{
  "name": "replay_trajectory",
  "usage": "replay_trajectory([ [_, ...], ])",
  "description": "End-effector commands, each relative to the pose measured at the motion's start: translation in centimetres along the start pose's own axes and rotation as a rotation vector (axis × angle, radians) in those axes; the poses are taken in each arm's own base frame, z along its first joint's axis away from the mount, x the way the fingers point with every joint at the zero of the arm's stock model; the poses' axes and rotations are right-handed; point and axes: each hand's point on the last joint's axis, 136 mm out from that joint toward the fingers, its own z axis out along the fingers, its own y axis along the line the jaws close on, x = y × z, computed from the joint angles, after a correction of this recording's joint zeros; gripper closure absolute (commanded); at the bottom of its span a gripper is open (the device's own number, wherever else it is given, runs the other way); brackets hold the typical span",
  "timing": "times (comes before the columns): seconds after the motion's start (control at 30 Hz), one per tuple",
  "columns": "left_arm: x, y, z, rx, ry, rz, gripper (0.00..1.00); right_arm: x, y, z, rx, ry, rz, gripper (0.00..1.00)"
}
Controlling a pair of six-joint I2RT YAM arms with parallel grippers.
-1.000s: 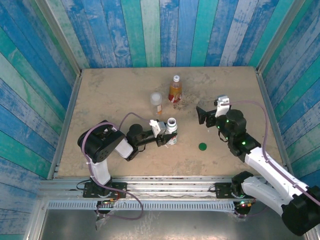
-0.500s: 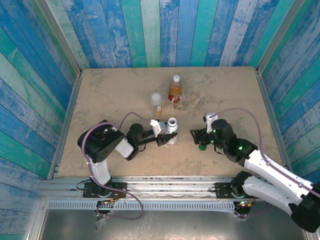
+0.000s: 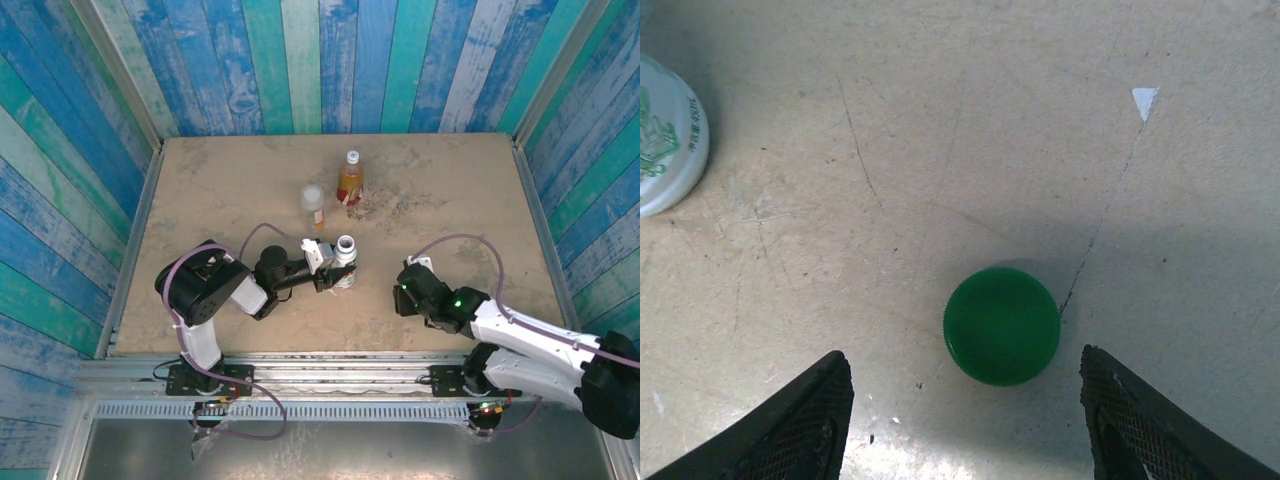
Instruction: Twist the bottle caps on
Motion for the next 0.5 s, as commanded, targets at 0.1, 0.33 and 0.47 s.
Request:
replay_trajectory([
  [0.1, 1.1, -0.3, 0.1, 0.015, 0.045, -0.004, 0.45, 0.4, -0.1, 1.3, 0.045, 0.043, 0.023, 0.40],
  [0.33, 1.3, -0.3, 0.1, 0.019, 0.055, -0.006, 0.45, 0.5, -0.5, 2.4, 0.072, 0.074, 0.034, 0.41],
  [0.47, 1.2, -0.3, 0.2, 0.019, 0.054, -0.005, 0.44, 0.4, -0.7, 2.8, 0.073, 0.082, 0.038, 0.46],
])
